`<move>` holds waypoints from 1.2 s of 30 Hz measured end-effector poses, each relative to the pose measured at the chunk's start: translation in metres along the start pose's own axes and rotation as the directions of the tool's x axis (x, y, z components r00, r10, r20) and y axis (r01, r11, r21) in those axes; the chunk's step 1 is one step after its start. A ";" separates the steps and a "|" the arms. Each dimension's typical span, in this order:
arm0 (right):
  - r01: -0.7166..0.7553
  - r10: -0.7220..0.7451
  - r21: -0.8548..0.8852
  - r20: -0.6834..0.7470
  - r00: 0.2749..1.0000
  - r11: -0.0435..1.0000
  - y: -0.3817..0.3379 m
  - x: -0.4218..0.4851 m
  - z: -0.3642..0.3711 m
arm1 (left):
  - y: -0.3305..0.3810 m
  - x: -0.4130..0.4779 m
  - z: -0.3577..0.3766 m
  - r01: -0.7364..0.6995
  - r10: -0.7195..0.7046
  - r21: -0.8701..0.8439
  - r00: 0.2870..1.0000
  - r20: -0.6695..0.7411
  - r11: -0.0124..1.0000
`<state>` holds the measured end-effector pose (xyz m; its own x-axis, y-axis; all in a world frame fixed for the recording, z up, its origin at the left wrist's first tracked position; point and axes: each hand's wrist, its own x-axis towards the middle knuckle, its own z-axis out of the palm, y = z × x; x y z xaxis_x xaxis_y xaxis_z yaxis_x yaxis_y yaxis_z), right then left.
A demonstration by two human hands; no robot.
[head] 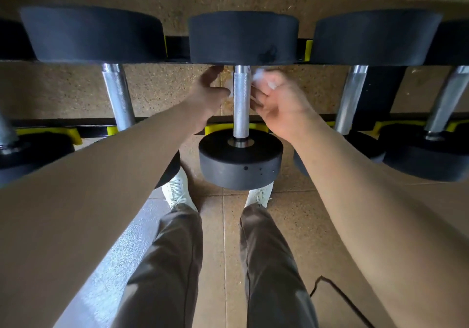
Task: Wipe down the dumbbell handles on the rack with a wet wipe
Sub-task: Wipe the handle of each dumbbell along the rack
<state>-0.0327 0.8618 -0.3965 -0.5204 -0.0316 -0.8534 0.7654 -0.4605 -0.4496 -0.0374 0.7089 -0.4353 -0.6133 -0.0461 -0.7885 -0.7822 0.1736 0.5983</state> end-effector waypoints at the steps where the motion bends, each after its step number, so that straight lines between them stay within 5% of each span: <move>1: -0.012 0.012 0.008 0.041 0.999 1.000 0.001 0.002 0.002 | 0.000 0.001 -0.001 -0.018 0.017 0.072 1.000 0.019 0.997; 6: -0.034 0.024 0.112 0.092 0.995 0.993 0.001 0.006 -0.005 | -0.004 -0.004 -0.019 -0.003 -0.003 0.145 0.999 0.045 0.989; 12: 0.032 -0.006 0.193 -0.136 0.991 0.981 0.001 0.001 -0.012 | 0.007 -0.017 -0.030 0.074 -0.071 -0.392 0.997 0.020 0.917; 18: 0.101 0.032 0.452 -0.278 0.960 0.886 -0.013 -0.009 -0.033 | 0.019 -0.019 -0.002 0.145 -0.107 -0.475 0.989 0.105 0.868; 26: -0.049 0.054 0.140 -0.033 0.998 0.989 -0.001 -0.012 -0.006 | 0.005 -0.045 -0.040 -0.013 -0.110 -0.587 0.979 -0.173 0.809; 29: -0.004 0.029 0.201 -0.124 0.992 0.980 -0.007 -0.015 -0.014 | -0.004 -0.047 -0.032 -0.047 -0.015 -0.409 0.989 -0.145 0.911; 31: 0.041 0.016 0.296 -0.188 0.982 0.954 -0.012 -0.018 -0.029 | -0.006 -0.044 -0.018 -0.072 0.055 -0.139 0.991 -0.118 0.988; 33: 0.066 0.013 0.342 -0.225 0.974 0.937 -0.012 -0.020 -0.042 | -0.003 -0.042 -0.006 -0.107 0.119 0.125 0.989 -0.091 0.986; 36: 0.035 0.020 0.293 -0.184 0.983 0.955 -0.003 -0.022 -0.045 | 0.003 -0.048 -0.006 -0.064 0.088 0.247 0.992 -0.086 0.967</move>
<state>-0.0069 0.9038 -0.3880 -0.4266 0.1227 -0.8961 0.6019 -0.7010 -0.3825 -0.0112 0.7056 -0.3948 -0.6868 -0.1147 -0.7177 -0.6899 0.4134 0.5942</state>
